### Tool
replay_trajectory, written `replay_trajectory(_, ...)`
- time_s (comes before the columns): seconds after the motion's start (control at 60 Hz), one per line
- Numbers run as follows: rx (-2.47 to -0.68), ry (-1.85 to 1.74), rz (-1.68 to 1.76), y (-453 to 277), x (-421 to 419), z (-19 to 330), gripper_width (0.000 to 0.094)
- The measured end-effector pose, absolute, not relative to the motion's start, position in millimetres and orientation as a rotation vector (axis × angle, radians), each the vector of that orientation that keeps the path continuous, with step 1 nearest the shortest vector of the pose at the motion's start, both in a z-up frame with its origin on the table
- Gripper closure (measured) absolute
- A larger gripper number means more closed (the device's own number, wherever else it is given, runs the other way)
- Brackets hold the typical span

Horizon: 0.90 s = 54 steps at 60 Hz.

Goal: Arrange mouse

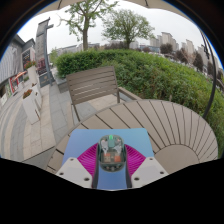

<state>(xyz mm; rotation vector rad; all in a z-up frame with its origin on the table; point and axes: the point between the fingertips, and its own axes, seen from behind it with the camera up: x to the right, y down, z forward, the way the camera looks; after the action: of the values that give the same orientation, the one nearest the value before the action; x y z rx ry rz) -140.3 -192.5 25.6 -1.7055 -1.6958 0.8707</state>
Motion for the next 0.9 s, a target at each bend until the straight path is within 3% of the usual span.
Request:
replay_trajectory(0.15, -1.777, -1.686, 0.781, -201.5, -131.9, -9.8, 0.0428)
replay_trajectory(0.183, -1.786, -1.673, 0.771, -200.0, -130.5, -7.2, 0.0327)
replay_trajectory(0.233, -1.809, -1.662, 0.729, -193.7, -124.4, 1.0, 0.0070)
replay_trajectory(0.283, -1.824, -1.644, 0.714, -189.6, -113.9, 21.0, 0.0110)
replay_trajectory(0.5, -1.813, -1.728, 0.615, -172.1, -8.2, 141.1, 0.0077)
replay_trajectory(0.617, -1.797, -1.728, 0.666, -172.2, 46.2, 186.4, 0.0075)
replay_trajectory(0.717, -1.799, -1.705, 0.660, -164.9, 86.3, 207.8, 0.0080)
replay_trajectory(0.9, -1.791, -1.679, 0.632, -157.5, 128.4, 217.1, 0.0078)
